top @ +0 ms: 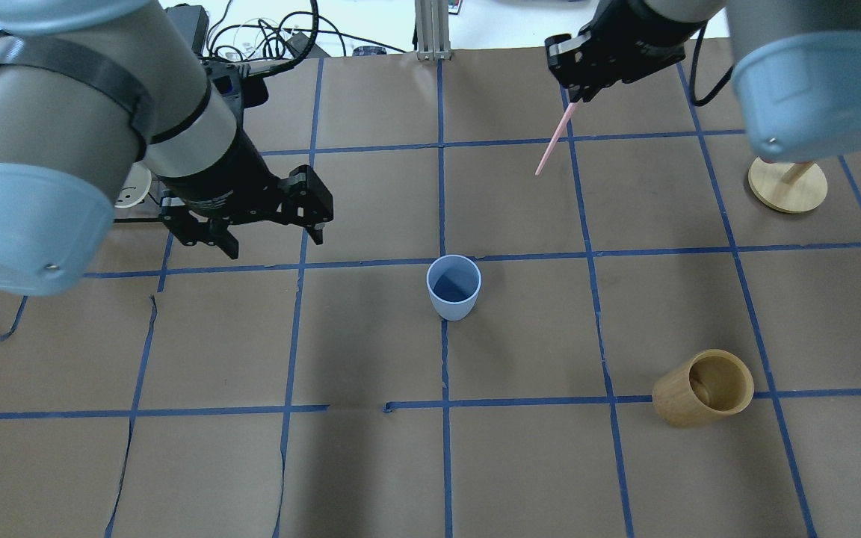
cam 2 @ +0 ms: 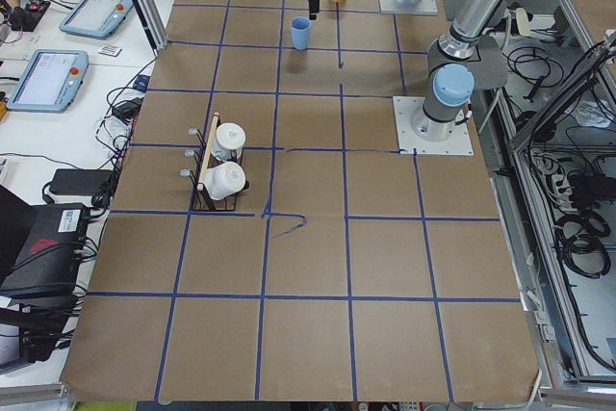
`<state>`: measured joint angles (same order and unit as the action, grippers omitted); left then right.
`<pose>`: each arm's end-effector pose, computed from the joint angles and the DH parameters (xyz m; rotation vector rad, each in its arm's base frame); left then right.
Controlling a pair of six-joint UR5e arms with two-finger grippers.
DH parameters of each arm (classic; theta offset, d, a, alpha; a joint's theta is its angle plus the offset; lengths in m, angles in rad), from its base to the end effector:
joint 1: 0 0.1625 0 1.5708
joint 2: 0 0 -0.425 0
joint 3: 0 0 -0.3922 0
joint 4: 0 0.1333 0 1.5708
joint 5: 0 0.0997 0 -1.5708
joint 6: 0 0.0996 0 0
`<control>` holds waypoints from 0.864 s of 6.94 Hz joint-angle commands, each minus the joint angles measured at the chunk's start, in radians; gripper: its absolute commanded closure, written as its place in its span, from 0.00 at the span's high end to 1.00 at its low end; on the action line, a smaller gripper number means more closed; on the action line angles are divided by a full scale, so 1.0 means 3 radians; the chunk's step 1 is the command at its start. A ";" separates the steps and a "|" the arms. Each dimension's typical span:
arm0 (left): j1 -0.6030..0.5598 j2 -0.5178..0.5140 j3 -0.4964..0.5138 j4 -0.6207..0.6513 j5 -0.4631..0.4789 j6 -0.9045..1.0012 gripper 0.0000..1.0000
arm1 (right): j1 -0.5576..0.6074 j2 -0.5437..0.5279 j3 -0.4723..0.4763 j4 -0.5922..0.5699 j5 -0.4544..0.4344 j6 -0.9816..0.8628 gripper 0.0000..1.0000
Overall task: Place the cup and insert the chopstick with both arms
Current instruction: 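Move the right gripper over the blue cup and lower the chopstick into it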
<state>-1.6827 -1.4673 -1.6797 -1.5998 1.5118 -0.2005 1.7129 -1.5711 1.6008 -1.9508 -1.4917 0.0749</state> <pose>-0.1879 -0.4262 0.4803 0.1383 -3.0849 -0.0667 0.2133 -0.4944 0.5168 -0.1211 2.9803 -0.5119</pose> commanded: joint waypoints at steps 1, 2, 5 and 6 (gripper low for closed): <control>0.0107 0.0064 0.0301 -0.0541 0.0099 0.0304 1.00 | 0.0562 0.0011 0.0267 -0.0165 -0.0400 0.0775 0.00; 0.0188 0.0054 0.0352 -0.0472 0.0292 0.0442 1.00 | 0.0757 0.0021 0.0278 -0.0155 -0.0468 0.0915 0.00; 0.0291 -0.0033 0.0358 -0.0069 0.0278 0.0581 1.00 | 0.0825 0.0016 0.0441 -0.0057 -0.0397 0.0911 0.00; 0.0276 -0.0033 0.0312 -0.0047 0.0283 0.0586 1.00 | 0.0830 0.0021 0.0447 -0.0063 -0.0371 0.0906 0.00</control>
<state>-1.5984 -1.4741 -1.5750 -1.6376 1.5955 -0.0277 1.9591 -1.5660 1.7241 -1.9687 -1.6127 0.3471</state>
